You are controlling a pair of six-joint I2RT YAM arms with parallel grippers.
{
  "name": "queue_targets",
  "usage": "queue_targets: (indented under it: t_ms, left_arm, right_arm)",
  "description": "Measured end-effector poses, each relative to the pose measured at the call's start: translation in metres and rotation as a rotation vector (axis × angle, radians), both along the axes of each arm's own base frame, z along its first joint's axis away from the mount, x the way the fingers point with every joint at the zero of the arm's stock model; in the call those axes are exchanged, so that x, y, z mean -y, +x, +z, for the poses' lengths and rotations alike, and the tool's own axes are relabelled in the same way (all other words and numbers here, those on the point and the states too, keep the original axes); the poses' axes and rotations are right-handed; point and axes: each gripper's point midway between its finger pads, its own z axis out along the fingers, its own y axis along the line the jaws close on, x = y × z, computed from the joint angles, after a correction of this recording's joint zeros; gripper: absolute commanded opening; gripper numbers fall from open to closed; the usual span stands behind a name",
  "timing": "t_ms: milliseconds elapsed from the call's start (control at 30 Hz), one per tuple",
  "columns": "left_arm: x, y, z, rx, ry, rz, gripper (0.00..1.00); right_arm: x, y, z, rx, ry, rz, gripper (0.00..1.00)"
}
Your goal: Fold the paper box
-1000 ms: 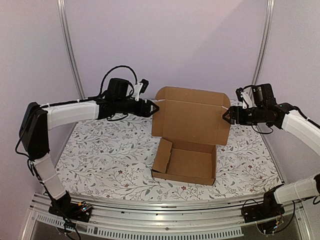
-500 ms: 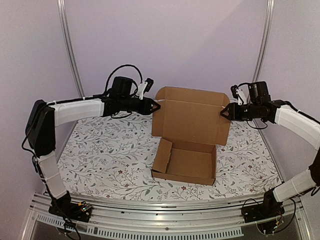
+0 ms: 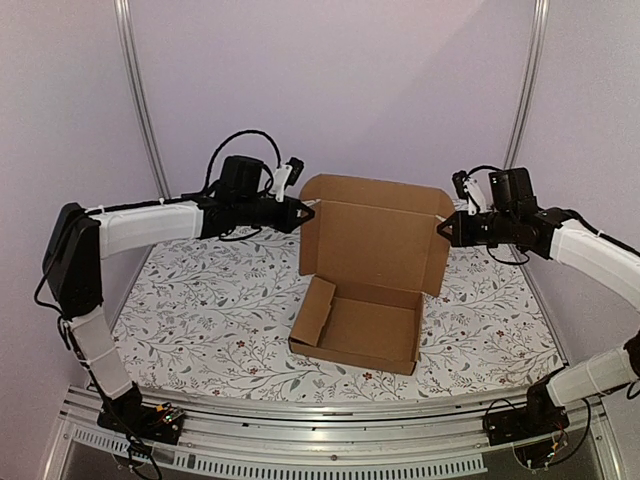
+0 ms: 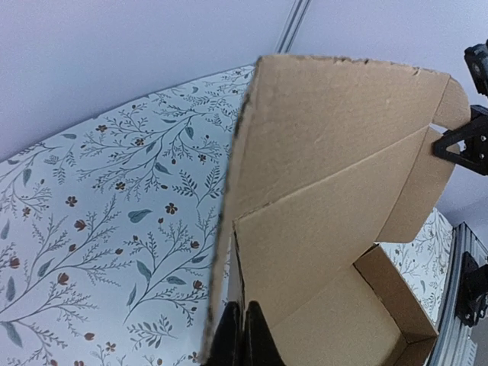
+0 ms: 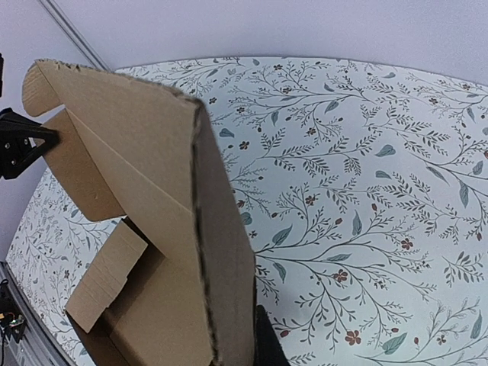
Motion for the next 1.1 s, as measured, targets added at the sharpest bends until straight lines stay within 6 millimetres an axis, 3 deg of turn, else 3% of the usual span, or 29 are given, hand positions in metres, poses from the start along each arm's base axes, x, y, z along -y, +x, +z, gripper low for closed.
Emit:
queue_targets:
  t_ms: [167, 533, 1100]
  left_arm:
    - [-0.005, -0.018, 0.001, 0.026, 0.033, 0.078, 0.0]
    - [-0.008, -0.071, 0.002, 0.072, 0.0, 0.185, 0.0]
    - [-0.003, -0.104, 0.0, 0.066, -0.025, 0.369, 0.0]
  right_arm:
    - [-0.009, -0.023, 0.002, 0.06, -0.024, -0.048, 0.0]
    - [-0.009, -0.051, 0.003, 0.202, -0.057, -0.224, 0.0]
    - [-0.027, -0.097, 0.007, 0.368, -0.128, -0.379, 0.0]
